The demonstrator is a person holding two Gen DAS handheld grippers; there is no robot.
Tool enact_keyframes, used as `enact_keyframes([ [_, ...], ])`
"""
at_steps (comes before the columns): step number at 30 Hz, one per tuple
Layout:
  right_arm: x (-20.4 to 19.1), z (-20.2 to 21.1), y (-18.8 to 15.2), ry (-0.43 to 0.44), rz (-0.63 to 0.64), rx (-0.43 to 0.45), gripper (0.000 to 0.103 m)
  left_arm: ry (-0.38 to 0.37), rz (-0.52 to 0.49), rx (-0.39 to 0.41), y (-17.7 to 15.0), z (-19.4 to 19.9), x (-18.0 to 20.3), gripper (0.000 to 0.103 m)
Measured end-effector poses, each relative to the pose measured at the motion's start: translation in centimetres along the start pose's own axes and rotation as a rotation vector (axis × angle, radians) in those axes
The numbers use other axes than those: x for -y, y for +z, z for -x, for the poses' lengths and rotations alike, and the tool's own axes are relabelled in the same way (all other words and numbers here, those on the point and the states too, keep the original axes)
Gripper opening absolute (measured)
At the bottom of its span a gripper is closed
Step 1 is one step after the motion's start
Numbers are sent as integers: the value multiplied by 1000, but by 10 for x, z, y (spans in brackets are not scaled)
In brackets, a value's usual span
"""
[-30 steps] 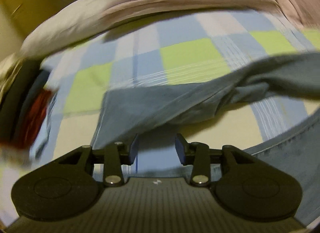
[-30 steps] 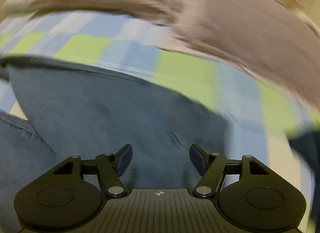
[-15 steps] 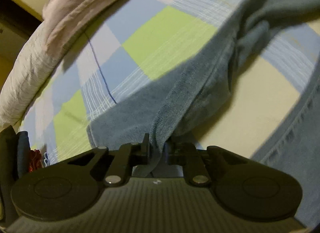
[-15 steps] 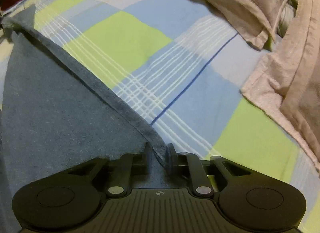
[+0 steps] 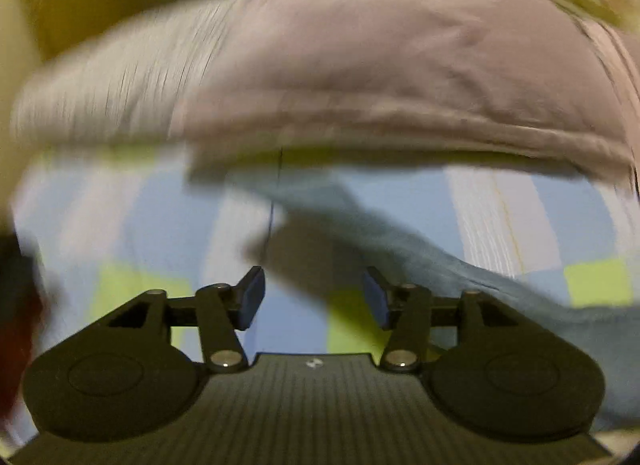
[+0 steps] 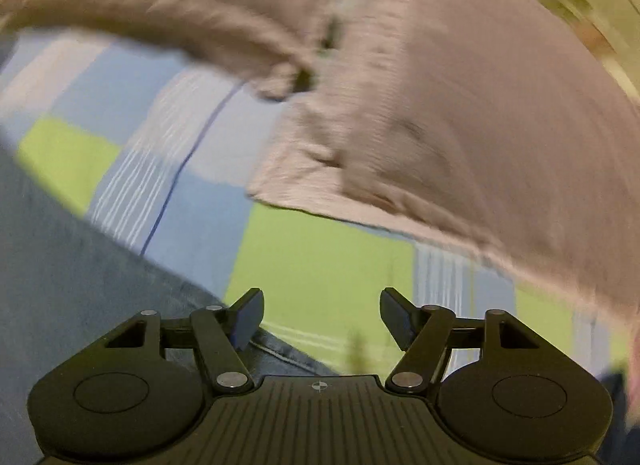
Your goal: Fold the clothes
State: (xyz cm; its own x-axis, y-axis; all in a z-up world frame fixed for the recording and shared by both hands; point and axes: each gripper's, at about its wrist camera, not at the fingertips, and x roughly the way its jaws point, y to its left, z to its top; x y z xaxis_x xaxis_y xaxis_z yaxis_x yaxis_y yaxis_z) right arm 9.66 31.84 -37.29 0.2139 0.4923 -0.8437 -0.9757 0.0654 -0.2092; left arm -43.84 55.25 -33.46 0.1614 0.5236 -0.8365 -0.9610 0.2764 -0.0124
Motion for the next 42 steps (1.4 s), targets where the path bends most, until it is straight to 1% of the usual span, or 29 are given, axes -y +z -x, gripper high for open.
enact_keyframes([
  [1,6,4,-7,-3,-83,3,68,1,89,-39,-7,-11,-12,52],
  [2,12,9,-15,-5,-167,6,68,1,178,-79,-14,-22,-24,49],
  [4,21,15,-28,-1,-308,-1,68,-32,326,-100,-26,-36,-40,45],
  [5,21,19,-36,8,-360,-10,68,-71,400,-87,-29,-39,-46,45],
  [7,24,26,-56,23,-430,-42,68,-169,547,-22,-31,-40,-57,47],
  [8,23,28,-62,21,-441,-56,68,-189,596,-2,-32,-40,-60,50],
  [9,22,31,-68,13,-444,-63,68,-204,641,15,-33,-41,-64,56],
  [10,16,39,-73,3,-445,-61,68,-220,687,33,-33,-42,-67,58],
  [13,15,48,-80,-21,-499,-58,68,-232,791,66,-29,-56,-76,59],
  [14,15,48,-82,-17,-523,-58,68,-234,804,47,-27,-63,-76,59],
  [16,15,49,-85,-10,-571,-59,68,-238,820,-1,-23,-78,-76,59],
  [17,15,47,-85,-10,-580,-63,68,-240,829,-25,-21,-85,-76,53],
  [18,13,51,-87,-15,-583,-66,68,-242,837,-49,-19,-92,-76,24],
  [19,12,50,-87,-16,-583,-67,68,-247,843,-60,-21,-93,-76,5],
  [20,10,50,-88,-17,-582,-68,68,-253,850,-67,-24,-93,-77,3],
  [23,6,48,-87,-12,-573,-65,68,-220,789,108,-20,-34,-74,2],
  [25,5,48,-86,-14,-555,-64,68,-223,704,221,-6,23,-63,2],
  [28,6,46,-87,-15,-554,-72,68,-215,542,294,36,75,-35,3],
  [29,7,45,-88,-15,-557,-76,68,-187,486,295,54,76,-21,8],
  [30,8,43,-88,-13,-564,-81,68,-155,429,291,73,75,-6,19],
  [31,8,42,-87,-11,-574,-82,68,-101,395,263,89,59,8,25],
  [32,8,41,-87,-8,-583,-84,68,-43,364,231,105,40,22,56],
  [33,8,40,-86,1,-594,-84,68,9,311,174,116,12,37,82],
  [34,6,40,-85,11,-601,-81,68,47,250,93,123,-19,49,79],
  [35,4,40,-84,21,-603,-76,68,78,222,33,120,-41,53,50],
  [36,2,41,-85,25,-594,-75,68,107,199,-23,116,-61,56,40],
  [39,-3,45,-88,33,-560,-66,68,111,233,4,78,-64,37,40],
  [42,-1,51,-99,18,-550,-65,68,149,424,59,35,-55,-7,40],
])
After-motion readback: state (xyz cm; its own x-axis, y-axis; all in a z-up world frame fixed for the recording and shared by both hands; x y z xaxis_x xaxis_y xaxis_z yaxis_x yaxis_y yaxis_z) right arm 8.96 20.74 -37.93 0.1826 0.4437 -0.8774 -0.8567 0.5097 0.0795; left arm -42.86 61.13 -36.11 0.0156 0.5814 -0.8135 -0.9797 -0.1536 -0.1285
